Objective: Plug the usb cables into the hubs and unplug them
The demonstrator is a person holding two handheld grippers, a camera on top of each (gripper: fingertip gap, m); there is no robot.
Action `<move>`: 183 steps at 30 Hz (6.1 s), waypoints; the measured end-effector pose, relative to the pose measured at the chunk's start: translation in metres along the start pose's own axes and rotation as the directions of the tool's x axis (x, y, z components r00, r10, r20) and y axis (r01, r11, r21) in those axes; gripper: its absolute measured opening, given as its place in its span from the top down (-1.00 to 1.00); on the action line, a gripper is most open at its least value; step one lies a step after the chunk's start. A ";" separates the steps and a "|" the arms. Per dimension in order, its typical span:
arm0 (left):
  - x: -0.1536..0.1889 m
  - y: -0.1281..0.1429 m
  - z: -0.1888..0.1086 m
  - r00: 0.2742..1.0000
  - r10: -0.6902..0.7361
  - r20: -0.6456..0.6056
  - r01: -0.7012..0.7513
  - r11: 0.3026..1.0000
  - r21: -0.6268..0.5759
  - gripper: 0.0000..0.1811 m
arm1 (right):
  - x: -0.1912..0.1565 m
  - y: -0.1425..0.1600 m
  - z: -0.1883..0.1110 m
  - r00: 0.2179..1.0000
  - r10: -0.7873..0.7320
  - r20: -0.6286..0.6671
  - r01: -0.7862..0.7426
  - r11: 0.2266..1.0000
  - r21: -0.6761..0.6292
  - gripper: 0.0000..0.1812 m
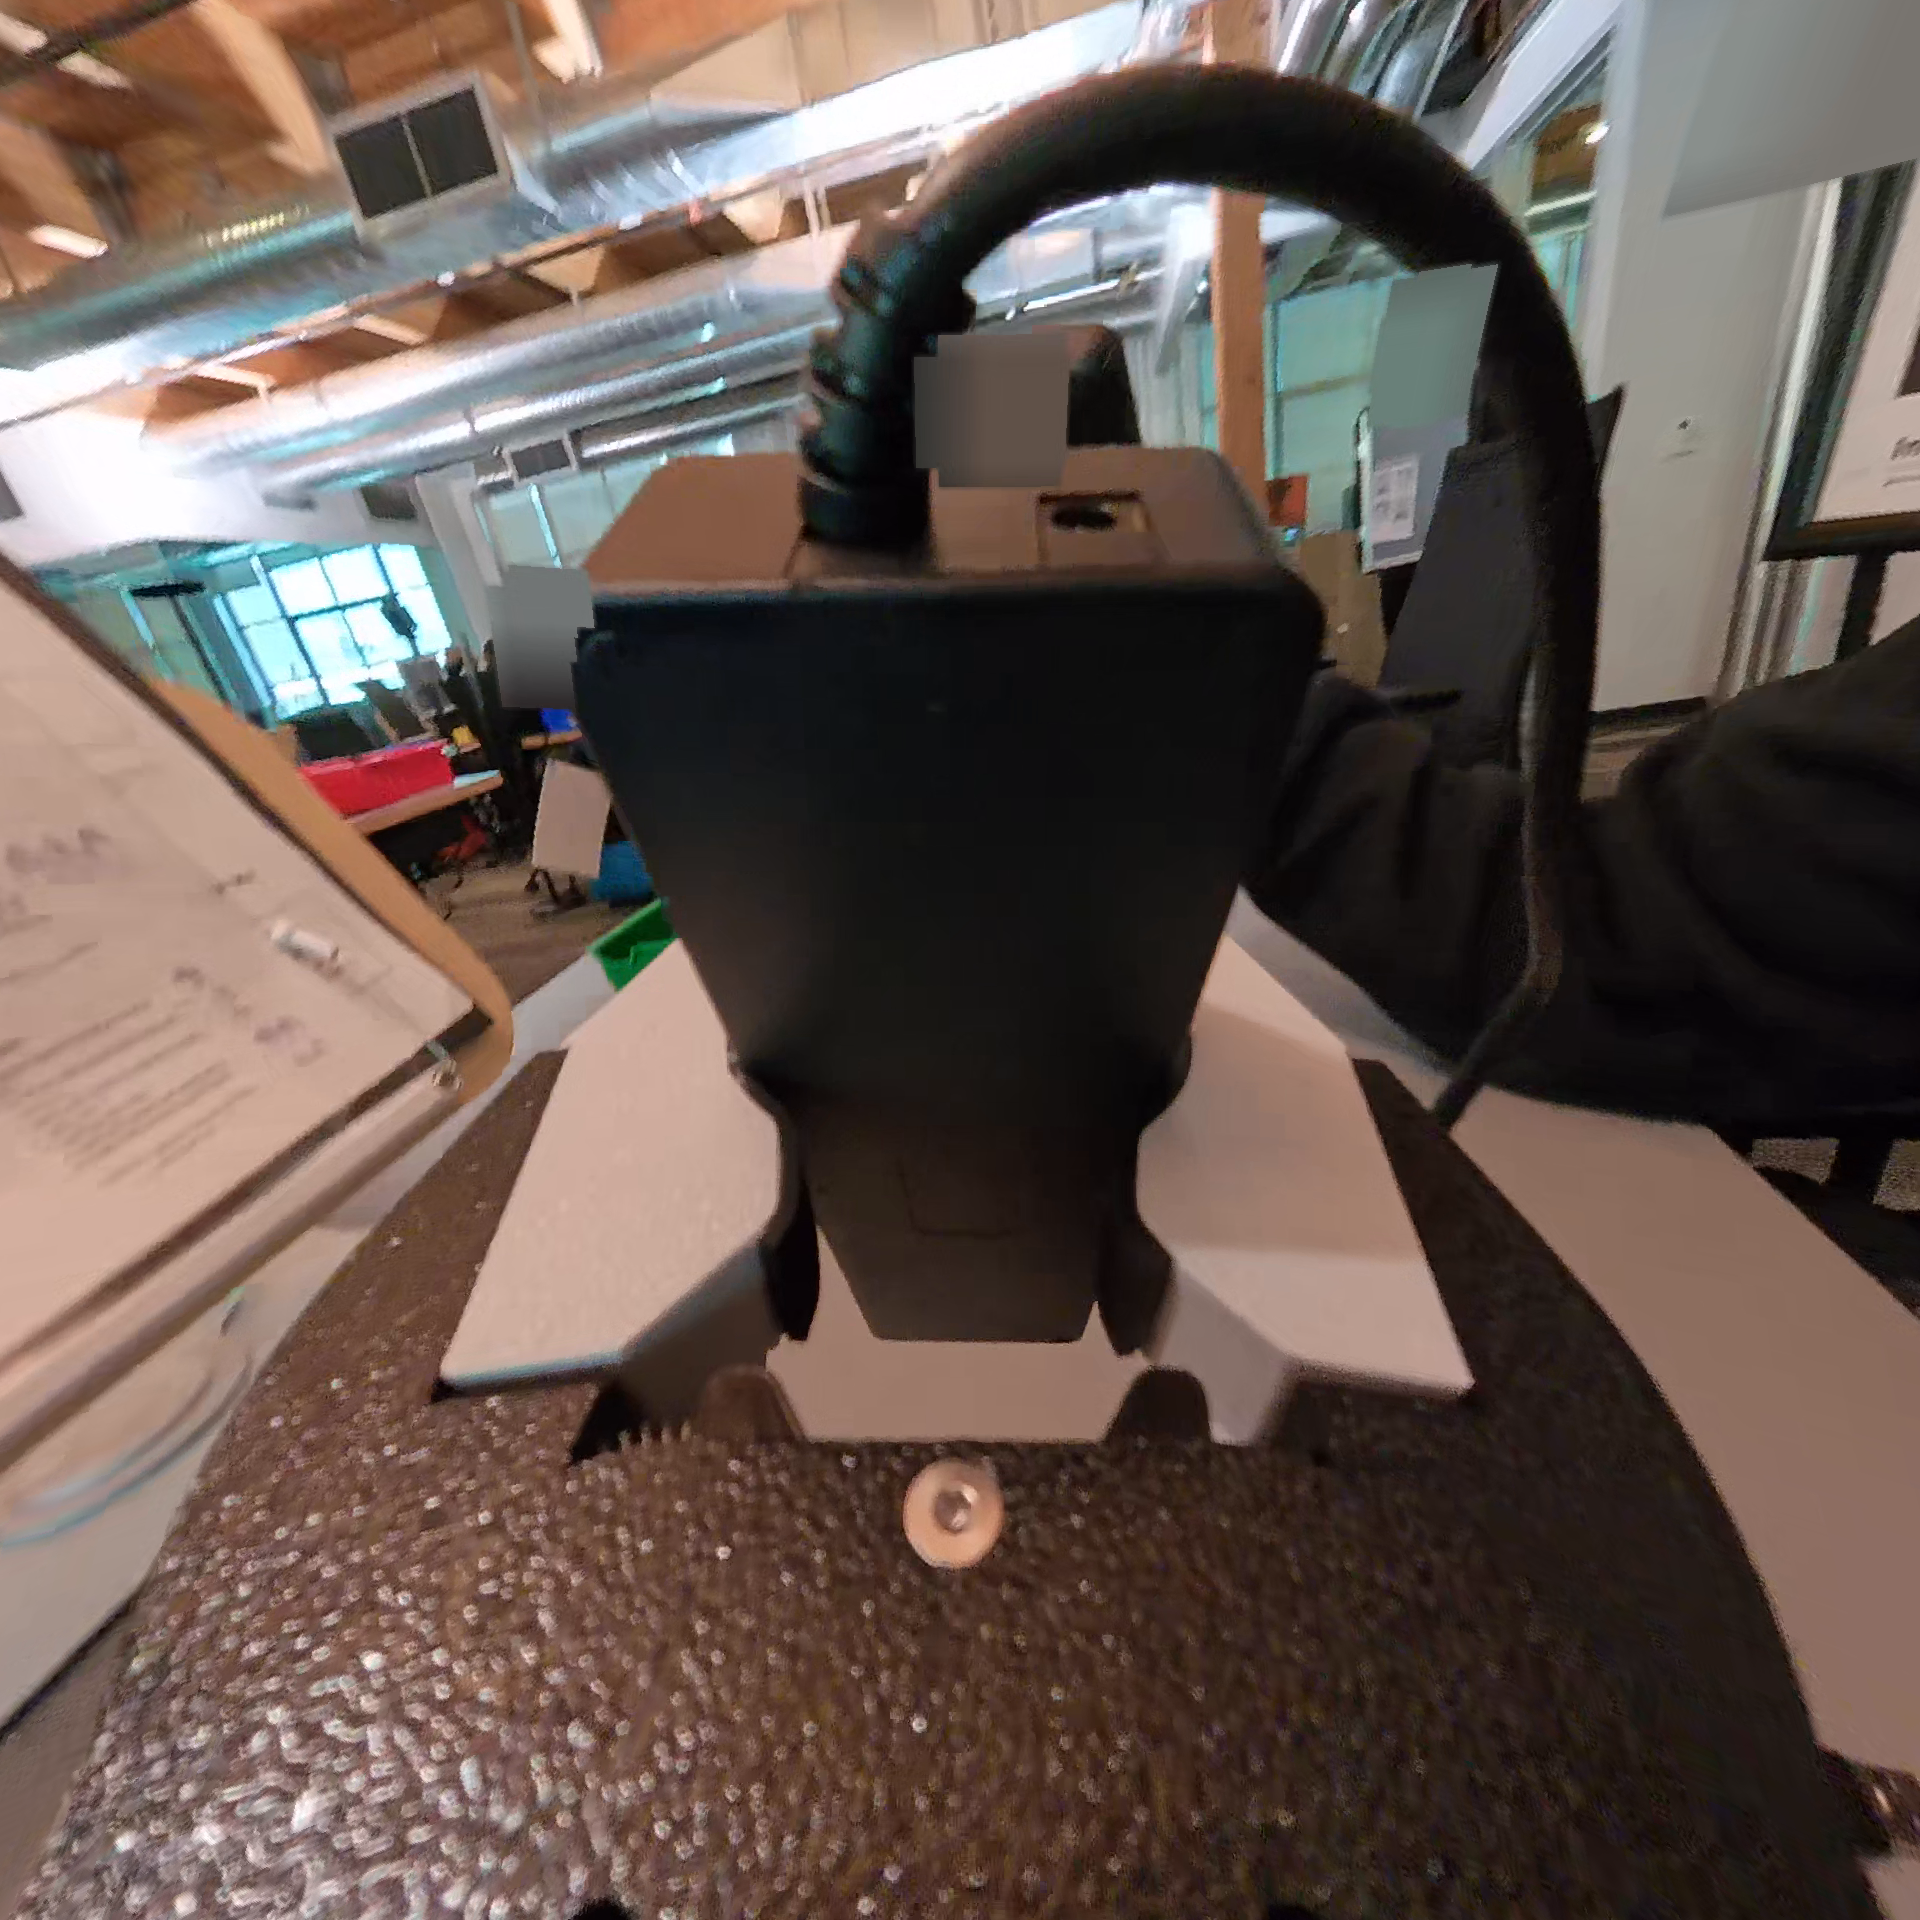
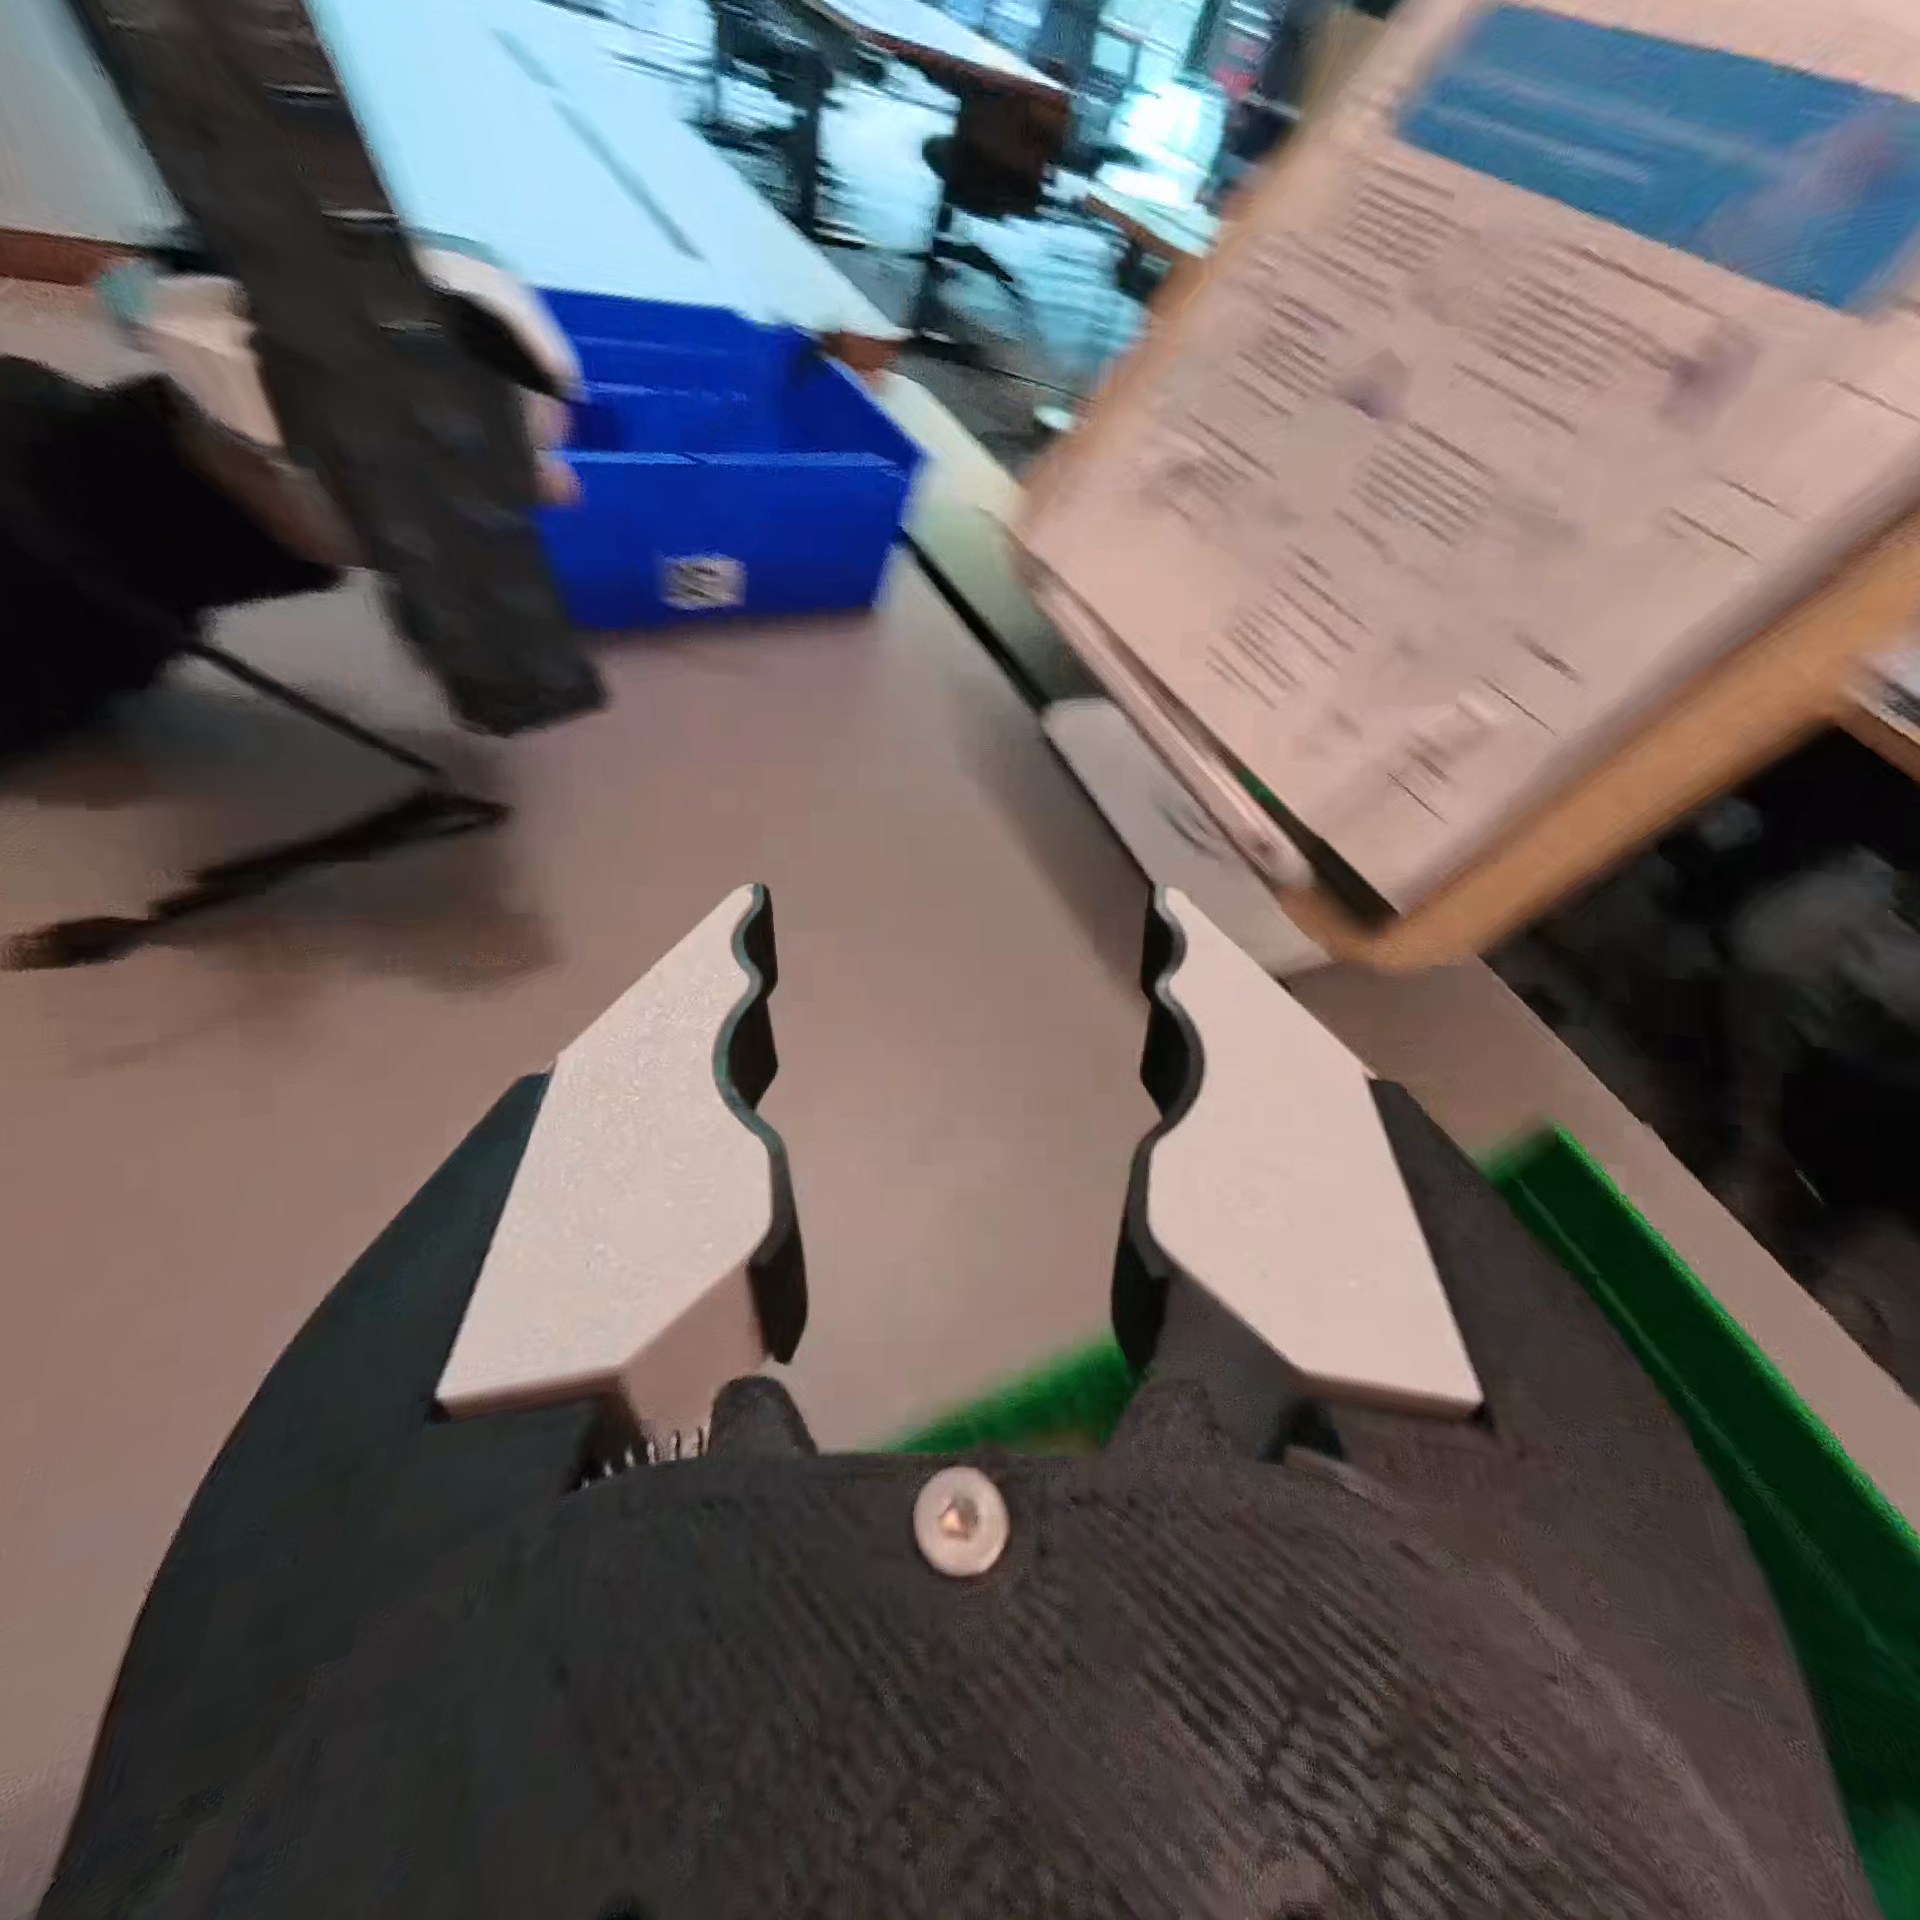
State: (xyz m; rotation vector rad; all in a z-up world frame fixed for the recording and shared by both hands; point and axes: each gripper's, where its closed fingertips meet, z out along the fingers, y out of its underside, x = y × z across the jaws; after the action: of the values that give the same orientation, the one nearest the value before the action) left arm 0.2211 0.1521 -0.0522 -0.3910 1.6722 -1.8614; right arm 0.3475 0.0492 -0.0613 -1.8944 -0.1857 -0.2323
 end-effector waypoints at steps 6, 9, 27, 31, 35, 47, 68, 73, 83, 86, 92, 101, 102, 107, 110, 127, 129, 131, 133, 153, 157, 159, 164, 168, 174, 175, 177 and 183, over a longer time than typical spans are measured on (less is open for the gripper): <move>0.005 -0.030 0.026 0.995 0.024 -0.095 -0.022 1.000 0.018 0.31 | -0.104 -0.047 0.098 0.943 -0.148 0.297 0.120 0.987 0.109 0.06; 0.004 -0.030 0.037 0.992 0.035 -0.124 -0.039 0.999 -0.030 0.30 | -0.119 -0.051 0.112 0.936 -0.163 0.312 0.122 0.982 0.144 0.07; -0.044 0.011 0.012 0.961 0.147 0.233 0.008 0.831 -0.557 -0.02 | -0.015 -0.072 0.088 0.851 -0.349 -0.392 0.410 0.909 0.081 0.42; -0.073 -0.004 -0.030 0.887 0.067 0.457 0.198 0.839 -0.507 0.06 | 0.039 -0.079 0.027 0.497 -0.544 -0.676 0.540 0.804 -0.250 0.43; -0.054 -0.071 -0.014 0.891 -0.267 0.368 0.319 0.944 -0.088 0.30 | 0.055 -0.081 -0.001 0.242 -0.685 -0.687 0.565 0.675 -0.474 0.43; -0.041 -0.027 0.048 0.897 0.056 0.438 0.112 0.931 -0.348 0.71 | 0.023 -0.081 0.049 0.127 -0.840 -0.528 0.619 0.483 -0.620 0.43; -0.030 -0.044 0.049 0.936 -0.087 0.342 0.170 0.960 -0.221 0.75 | -0.030 -0.099 0.073 0.356 -0.738 -0.573 0.784 0.569 -0.247 0.40; -0.037 -0.069 0.034 0.910 -0.064 0.410 0.135 0.980 -0.146 0.37 | 0.012 -0.091 0.045 0.392 -0.707 -0.589 0.695 0.647 -0.314 0.40; -0.072 -0.076 -0.009 0.861 -0.161 0.483 0.203 0.979 -0.035 0.39 | 0.168 -0.183 -0.085 0.263 -0.788 -0.557 0.536 0.599 -0.594 0.40; -0.078 -0.071 -0.013 0.854 -0.209 0.476 0.242 0.970 -0.008 0.40 | 0.218 -0.206 -0.120 0.250 -0.799 -0.546 0.427 0.597 -0.679 0.39; -0.079 -0.066 -0.012 0.861 -0.226 0.456 0.260 0.965 -0.013 0.40 | 0.278 -0.164 -0.154 0.180 -0.930 -0.321 0.302 0.363 -0.881 0.40; -0.076 -0.064 -0.010 0.873 -0.233 0.430 0.268 0.963 -0.022 0.41 | 0.244 0.053 -0.087 0.554 -0.832 -0.032 0.359 0.274 -0.892 0.41; -0.077 -0.063 -0.010 0.872 -0.230 0.433 0.267 0.963 -0.027 0.41 | 0.236 0.074 -0.080 0.616 -0.788 -0.011 0.356 0.291 -0.888 0.40; -0.081 -0.057 -0.012 0.865 -0.246 0.437 0.286 0.958 -0.029 0.43 | 0.203 0.139 -0.047 0.868 -0.494 0.037 0.283 0.431 -0.857 0.40; -0.083 -0.052 -0.012 0.865 -0.256 0.432 0.302 0.952 -0.040 0.43 | 0.190 0.168 -0.038 0.939 -0.322 0.118 0.256 0.428 -0.867 0.39; -0.092 -0.036 -0.019 0.848 -0.294 0.440 0.355 0.933 -0.060 0.44 | 0.193 0.184 -0.020 0.992 -0.123 -0.027 0.049 0.575 -0.817 0.20; -0.093 -0.037 -0.022 0.847 -0.293 0.444 0.353 0.934 -0.056 0.44 | 0.209 0.160 -0.031 0.974 -0.179 -0.137 0.006 0.628 -0.778 0.11; -0.095 -0.041 -0.027 0.842 -0.285 0.458 0.344 0.938 -0.050 0.44 | 0.221 0.126 -0.039 0.939 -0.196 -0.283 -0.056 0.724 -0.688 0.03; -0.098 -0.043 -0.035 0.832 -0.273 0.482 0.342 0.938 -0.061 0.43 | 0.220 0.083 -0.042 0.890 -0.149 -0.430 -0.117 0.839 -0.532 -0.03; -0.154 0.128 -0.285 0.750 0.626 0.213 0.116 0.193 -0.974 0.17 | -0.080 0.010 0.128 0.974 0.045 -0.221 -0.028 0.996 0.082 0.06; -0.171 0.148 -0.279 0.705 0.689 0.168 0.070 0.169 -0.983 0.44 | -0.089 0.008 0.132 0.975 0.077 -0.207 -0.050 0.990 0.133 0.06; -0.172 0.159 -0.282 0.705 0.696 0.137 0.060 0.134 -0.989 0.63 | -0.095 0.005 0.132 0.978 0.114 -0.173 -0.082 0.980 0.182 0.09; -0.174 0.131 -0.278 0.519 0.853 0.058 -0.052 0.100 -0.994 0.89 | -0.099 0.004 0.128 0.977 0.176 -0.121 -0.144 0.961 0.234 0.16; -0.160 0.072 -0.252 0.363 0.931 0.026 -0.179 0.098 -0.979 0.90 | -0.097 -0.002 0.123 0.970 0.233 -0.072 -0.206 0.940 0.273 0.20; -0.093 -0.035 -0.157 0.131 0.990 -0.052 -0.592 0.036 -0.805 0.90 | -0.071 -0.016 0.102 0.843 0.517 0.149 -0.532 0.758 0.377 0.28; -0.075 -0.044 -0.136 0.094 0.991 -0.093 -0.669 -0.006 -0.743 0.90 | -0.067 -0.026 0.099 0.783 0.572 0.245 -0.619 0.681 0.390 0.32; -0.043 -0.049 -0.098 -0.004 0.983 -0.185 -0.773 -0.120 -0.622 0.90 | -0.071 -0.054 0.091 0.649 0.583 0.489 -0.759 0.546 0.355 0.34; 0.021 -0.024 -0.031 -0.232 0.912 -0.339 -0.884 -0.344 -0.318 0.90 | -0.094 -0.075 0.086 0.462 0.519 0.719 -0.846 0.501 0.182 0.24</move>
State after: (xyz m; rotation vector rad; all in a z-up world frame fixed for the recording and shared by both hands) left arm 0.1810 0.1645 -0.0380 0.7068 1.4091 -0.0264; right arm 0.2440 0.1538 -0.0442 -1.2571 0.1668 0.9525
